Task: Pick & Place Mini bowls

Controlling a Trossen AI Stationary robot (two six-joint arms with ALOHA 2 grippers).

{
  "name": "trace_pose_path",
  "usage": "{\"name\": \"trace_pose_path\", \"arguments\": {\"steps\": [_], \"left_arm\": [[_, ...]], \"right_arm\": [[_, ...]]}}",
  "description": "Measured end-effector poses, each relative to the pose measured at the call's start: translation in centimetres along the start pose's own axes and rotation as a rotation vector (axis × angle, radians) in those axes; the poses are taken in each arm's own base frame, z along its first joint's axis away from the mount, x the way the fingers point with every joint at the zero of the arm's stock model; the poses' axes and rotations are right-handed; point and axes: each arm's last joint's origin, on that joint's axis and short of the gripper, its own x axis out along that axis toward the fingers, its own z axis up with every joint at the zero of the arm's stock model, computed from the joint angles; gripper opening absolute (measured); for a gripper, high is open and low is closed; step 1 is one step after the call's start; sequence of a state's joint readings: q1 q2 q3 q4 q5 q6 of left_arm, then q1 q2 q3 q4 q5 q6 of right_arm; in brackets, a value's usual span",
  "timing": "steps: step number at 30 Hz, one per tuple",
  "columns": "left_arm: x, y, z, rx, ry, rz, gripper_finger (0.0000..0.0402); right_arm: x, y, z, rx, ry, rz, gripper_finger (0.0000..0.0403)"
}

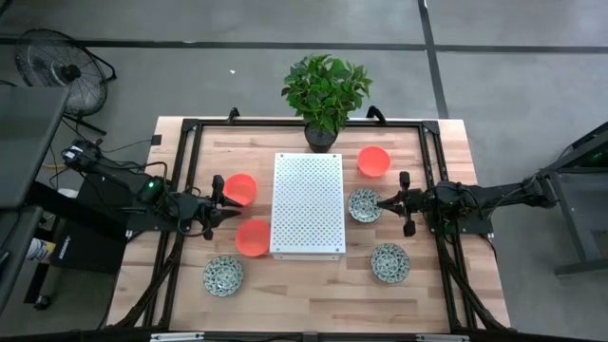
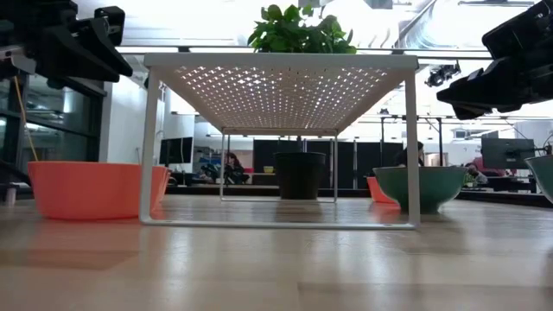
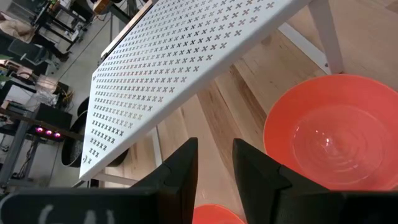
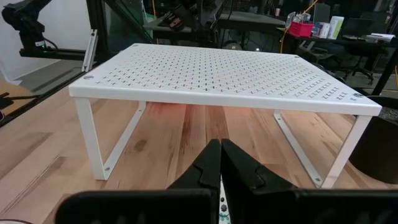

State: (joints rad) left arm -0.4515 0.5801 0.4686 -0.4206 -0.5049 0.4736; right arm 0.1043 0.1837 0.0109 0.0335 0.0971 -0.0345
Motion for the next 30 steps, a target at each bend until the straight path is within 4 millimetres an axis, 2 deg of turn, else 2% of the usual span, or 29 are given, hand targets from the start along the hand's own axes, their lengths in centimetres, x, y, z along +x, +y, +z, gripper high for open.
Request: {"name": "trace_pose_path", "arguments": {"steps": [4,8,12,20,23,30], "left_arm": [[0.0,0.0,0.0,0.000,0.000,0.000,0.0095],[0.0,0.0,0.0,-0.001,0.002,0.006,0.0095],[0.0,0.0,0.0,0.001,-0.007,-0.013,0.0095],[-0.4,0.4,0.5,0.023,-0.080,0.018,0.0095],[-1.3,0.8,0.5,-0.005,-0.166,-0.014,0.0095],[-5.2,2.5,-0.9,-0.200,-0.340,0.085,0.0095]], "right_arm": [[0.0,0.0,0.0,-0.014,0.000,-0.001,0.0000],[0.0,0.0,0.0,-0.218,0.001,-0.010,0.0000],[0.0,0.0,0.0,-0.349,-0.001,-0.011,0.0000],[-0.1,-0.1,1.2,-0.313,-0.118,-0.054,0.0000],[-0.1,-0.1,1.5,-0.306,-0.149,-0.059,0.0000],[-0.1,-0.1,1.6,-0.309,-0.156,-0.055,0.0000]]}}
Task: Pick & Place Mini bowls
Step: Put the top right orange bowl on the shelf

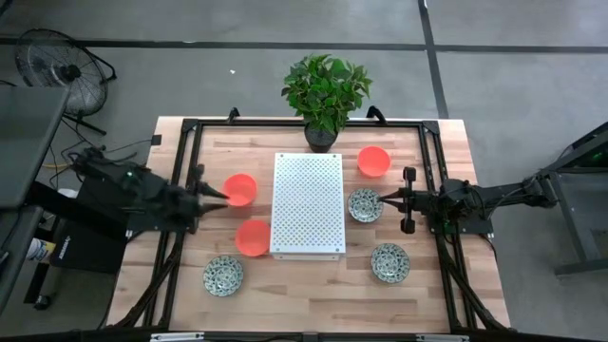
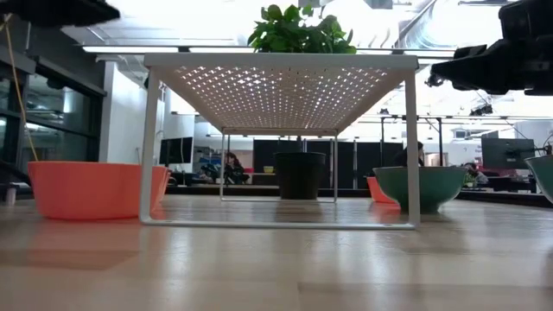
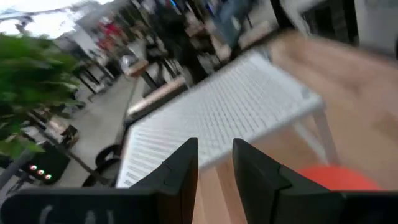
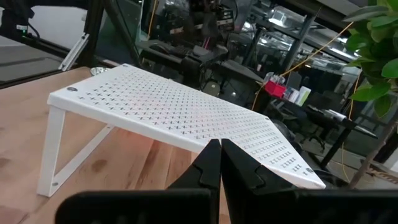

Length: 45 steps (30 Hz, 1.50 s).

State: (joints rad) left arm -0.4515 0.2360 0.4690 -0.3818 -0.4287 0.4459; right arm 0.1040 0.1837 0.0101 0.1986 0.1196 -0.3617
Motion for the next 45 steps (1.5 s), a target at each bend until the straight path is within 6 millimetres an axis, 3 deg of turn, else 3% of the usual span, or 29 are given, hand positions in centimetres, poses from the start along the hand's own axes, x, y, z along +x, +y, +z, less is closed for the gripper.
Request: {"name": "trace_pose_path", "arguments": {"steps": [4,9,15,20,24,30,34,39,45], "left_arm": [[-2.0,0.8,-0.7,-0.110,-0.031,0.070,0.0095],[-3.5,1.3,-2.1,-0.211,0.016,0.168,0.0095],[-3.6,1.3,-2.0,-0.212,0.018,0.137,0.0095],[-3.6,1.2,-2.3,-0.204,0.061,0.156,0.0095],[-3.6,1.2,-2.5,-0.194,0.083,0.164,0.0095],[-3.6,1.1,-2.5,-0.186,0.079,0.146,0.0095],[-3.2,0.6,-3.1,-0.208,0.101,0.132,0.0095],[-2.5,0.0,-3.6,-0.232,0.106,0.122,0.0095],[-2.4,0.0,-3.4,-0.195,0.084,0.130,0.0095]], "right_arm": [[0.0,0.0,0.0,0.013,-0.001,0.004,0.0000],[0.0,0.1,0.0,0.205,-0.009,0.028,0.0000],[-0.1,-0.6,0.4,0.481,-0.040,-0.164,0.0000],[-0.1,-1.1,0.6,0.391,-0.014,-0.303,0.0000],[-0.1,-2.2,3.2,0.380,0.002,-0.345,0.0000],[0.7,-4.1,8.2,0.353,0.231,-0.340,0.0000],[1.8,-4.8,10.4,0.251,0.449,-0.288,0.0000],[3.1,-5.0,10.9,0.146,0.749,-0.208,0.0024],[4.9,-6.1,9.5,0.109,1.019,-0.142,0.0124]]}}
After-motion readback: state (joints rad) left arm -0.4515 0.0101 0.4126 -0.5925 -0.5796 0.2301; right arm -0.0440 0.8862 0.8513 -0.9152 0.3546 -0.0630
